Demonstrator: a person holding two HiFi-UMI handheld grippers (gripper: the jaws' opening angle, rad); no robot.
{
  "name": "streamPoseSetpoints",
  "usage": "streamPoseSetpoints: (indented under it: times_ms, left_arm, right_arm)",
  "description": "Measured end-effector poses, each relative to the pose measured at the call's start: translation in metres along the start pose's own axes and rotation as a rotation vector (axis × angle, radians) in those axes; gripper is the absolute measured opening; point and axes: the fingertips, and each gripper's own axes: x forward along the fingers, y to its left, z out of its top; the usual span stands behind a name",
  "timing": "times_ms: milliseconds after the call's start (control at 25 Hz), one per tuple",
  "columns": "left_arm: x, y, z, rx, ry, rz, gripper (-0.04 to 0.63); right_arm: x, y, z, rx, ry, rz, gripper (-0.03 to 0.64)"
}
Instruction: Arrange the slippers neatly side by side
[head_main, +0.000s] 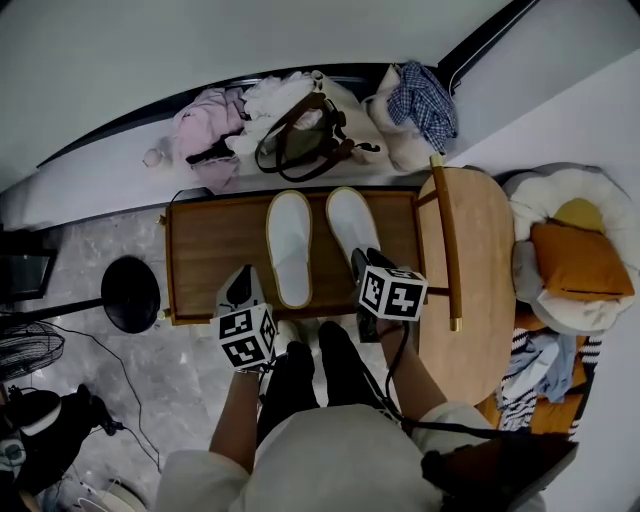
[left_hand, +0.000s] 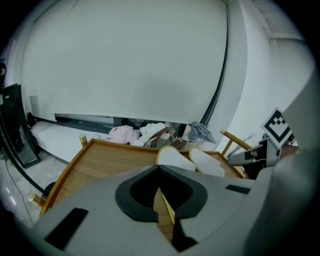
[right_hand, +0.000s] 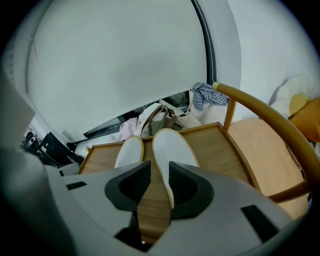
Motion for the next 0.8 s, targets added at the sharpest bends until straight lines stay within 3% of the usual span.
streamPoseSetpoints:
  times_ms: [800]
  left_arm:
    - [0.039, 0.002, -0.020, -0.034, 0.069, 0.047, 0.017]
  right_arm:
    - [0.049, -0.012, 0.000, -0.135, 0.095, -0.001, 0.133]
